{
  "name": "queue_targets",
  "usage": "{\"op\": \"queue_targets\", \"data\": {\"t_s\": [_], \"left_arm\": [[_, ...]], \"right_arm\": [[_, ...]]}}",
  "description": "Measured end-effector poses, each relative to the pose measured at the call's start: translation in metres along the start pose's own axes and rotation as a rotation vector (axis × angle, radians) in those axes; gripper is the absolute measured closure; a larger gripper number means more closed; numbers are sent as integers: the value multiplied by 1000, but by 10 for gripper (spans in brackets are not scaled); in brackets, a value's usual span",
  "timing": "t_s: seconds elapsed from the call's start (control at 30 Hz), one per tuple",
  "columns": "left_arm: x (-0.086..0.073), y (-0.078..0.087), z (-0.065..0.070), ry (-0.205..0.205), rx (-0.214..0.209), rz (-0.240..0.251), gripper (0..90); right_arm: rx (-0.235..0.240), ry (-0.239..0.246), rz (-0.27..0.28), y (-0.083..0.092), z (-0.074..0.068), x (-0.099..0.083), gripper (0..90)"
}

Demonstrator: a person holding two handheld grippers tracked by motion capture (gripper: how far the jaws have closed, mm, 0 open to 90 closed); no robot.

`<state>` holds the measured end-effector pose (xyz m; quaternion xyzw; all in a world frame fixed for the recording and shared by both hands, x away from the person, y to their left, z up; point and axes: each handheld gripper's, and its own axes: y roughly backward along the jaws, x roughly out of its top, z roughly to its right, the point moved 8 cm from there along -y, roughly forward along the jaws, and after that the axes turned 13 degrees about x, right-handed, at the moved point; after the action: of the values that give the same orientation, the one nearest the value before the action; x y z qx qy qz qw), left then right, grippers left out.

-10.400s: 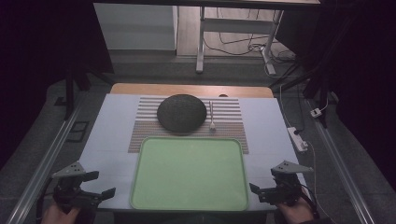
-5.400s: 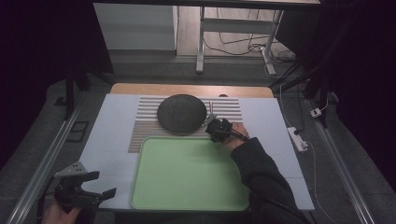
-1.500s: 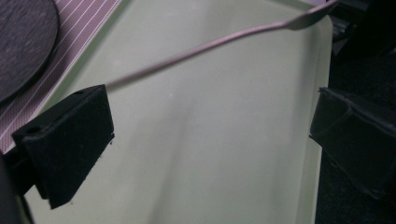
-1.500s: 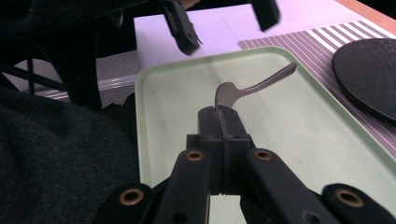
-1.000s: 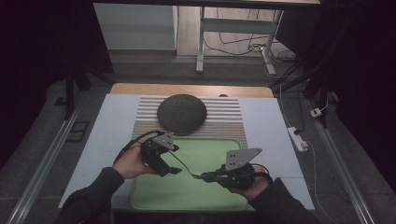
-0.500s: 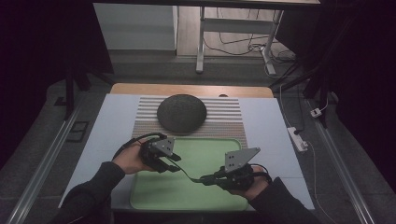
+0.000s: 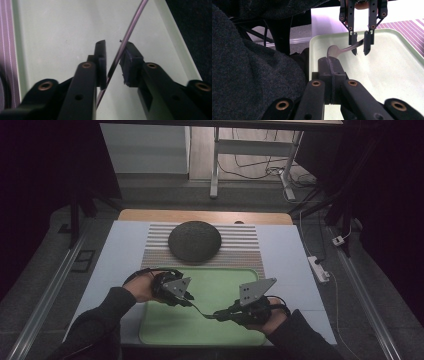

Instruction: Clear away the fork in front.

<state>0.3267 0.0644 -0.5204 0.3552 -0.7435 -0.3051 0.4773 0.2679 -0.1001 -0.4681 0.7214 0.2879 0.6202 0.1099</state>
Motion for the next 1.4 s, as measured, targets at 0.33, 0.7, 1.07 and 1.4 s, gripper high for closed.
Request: {"op": "queue_targets", "data": {"t_s": [0.33,0.7,1.07,1.4], "left_arm": [[1,-3,4,-128,-42,6,820],[-4,-2,10,-116,-85,-7,860],[-12,5,8,181,-77,-88,859],[-18,8,8,465,20,-159,859]], "right_arm": [[28,-21,3,-1,1,-3,893],[-16,-60,28,6,11,-6,767],[-253,-103,11,22,34,-13,471],[-412,-206,34,39,39,-28,231]]}}
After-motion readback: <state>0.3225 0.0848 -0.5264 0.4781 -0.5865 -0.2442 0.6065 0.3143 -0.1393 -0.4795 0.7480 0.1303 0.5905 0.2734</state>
